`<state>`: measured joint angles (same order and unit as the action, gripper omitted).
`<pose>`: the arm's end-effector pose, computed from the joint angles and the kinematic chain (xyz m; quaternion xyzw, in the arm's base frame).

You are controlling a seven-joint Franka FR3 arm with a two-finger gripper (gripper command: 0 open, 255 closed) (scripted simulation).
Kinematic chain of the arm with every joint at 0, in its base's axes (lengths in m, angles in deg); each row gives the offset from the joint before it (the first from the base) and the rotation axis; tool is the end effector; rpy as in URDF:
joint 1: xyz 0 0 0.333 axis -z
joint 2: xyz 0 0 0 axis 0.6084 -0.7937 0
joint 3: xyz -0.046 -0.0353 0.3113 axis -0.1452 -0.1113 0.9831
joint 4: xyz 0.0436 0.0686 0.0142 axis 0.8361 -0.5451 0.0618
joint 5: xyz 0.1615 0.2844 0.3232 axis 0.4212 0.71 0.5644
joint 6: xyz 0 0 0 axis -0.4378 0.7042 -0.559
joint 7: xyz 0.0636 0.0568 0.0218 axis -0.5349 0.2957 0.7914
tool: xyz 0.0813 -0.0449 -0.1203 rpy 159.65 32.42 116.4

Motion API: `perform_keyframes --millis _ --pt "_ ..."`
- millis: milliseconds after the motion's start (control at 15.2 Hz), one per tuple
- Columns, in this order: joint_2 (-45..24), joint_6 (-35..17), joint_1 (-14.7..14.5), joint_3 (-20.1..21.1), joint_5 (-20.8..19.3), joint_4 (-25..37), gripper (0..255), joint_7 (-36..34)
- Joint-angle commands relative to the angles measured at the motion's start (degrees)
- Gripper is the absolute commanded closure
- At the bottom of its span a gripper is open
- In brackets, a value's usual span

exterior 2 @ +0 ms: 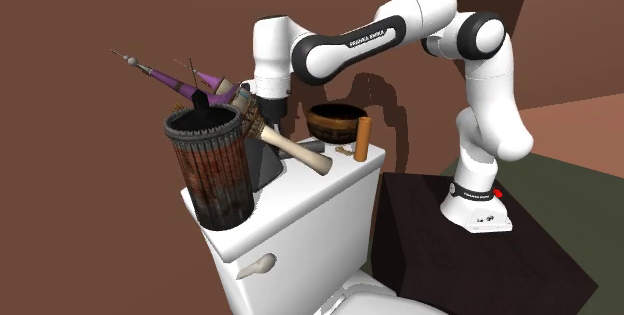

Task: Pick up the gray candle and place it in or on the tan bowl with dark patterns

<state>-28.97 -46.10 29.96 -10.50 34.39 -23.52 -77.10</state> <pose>0.7044 0.1939 0.4060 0.9748 0.2209 0.0297 0.0052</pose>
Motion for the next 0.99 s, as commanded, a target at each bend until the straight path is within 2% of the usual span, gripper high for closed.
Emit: perform_keyframes --millis 0,924 --pt "-1.1 0.7 0.4 -0.3 0.0 1.3 255 0.4" --pt "-1.3 11.6 0.3 0.2 -0.1 12.3 255 0.7"
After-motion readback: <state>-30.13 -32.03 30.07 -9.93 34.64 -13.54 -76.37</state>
